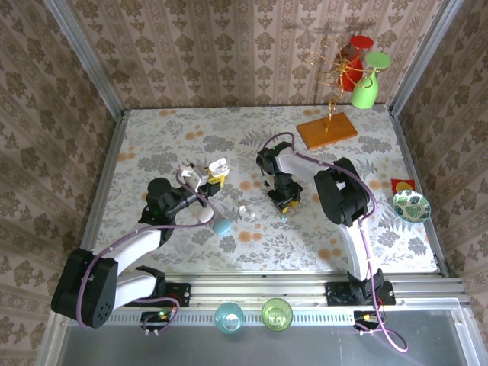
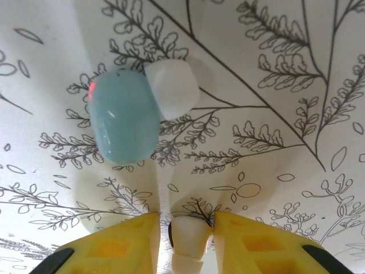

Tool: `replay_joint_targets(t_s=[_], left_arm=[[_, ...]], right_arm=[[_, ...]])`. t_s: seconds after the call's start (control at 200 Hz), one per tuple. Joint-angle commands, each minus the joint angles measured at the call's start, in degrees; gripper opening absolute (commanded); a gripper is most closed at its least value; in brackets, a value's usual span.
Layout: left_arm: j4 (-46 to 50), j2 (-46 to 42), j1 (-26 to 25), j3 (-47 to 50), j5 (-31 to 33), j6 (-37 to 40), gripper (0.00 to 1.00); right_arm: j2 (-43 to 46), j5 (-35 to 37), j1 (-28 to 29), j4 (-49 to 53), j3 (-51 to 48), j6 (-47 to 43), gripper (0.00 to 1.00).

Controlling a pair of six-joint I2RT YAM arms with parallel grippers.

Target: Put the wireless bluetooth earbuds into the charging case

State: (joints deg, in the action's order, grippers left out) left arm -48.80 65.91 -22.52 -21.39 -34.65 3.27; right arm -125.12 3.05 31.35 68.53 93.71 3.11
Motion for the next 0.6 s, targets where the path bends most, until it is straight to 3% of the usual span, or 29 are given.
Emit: replay_joint_targets(t_s=[0.0,0.25,0.595], left_arm=[[-1.8,-0.2,-0.4,-0.8,-0.4,0.6,0.00],[-1.6,-0.2,-0.4,-0.8,-0.4,0.7,0.00],[-2.7,0.8,-0.6,-1.1,-0.8,0.3,0.00]], right_arm=[[-1.6,1.3,-0.2,1.6,-1.8,-0.7,0.30],[0.9,2.1,-0.2,-0.3,-2.6,0.5,0.26],[14.4,3.6,0.0,-9.4,-8.6,3.3,0.27]])
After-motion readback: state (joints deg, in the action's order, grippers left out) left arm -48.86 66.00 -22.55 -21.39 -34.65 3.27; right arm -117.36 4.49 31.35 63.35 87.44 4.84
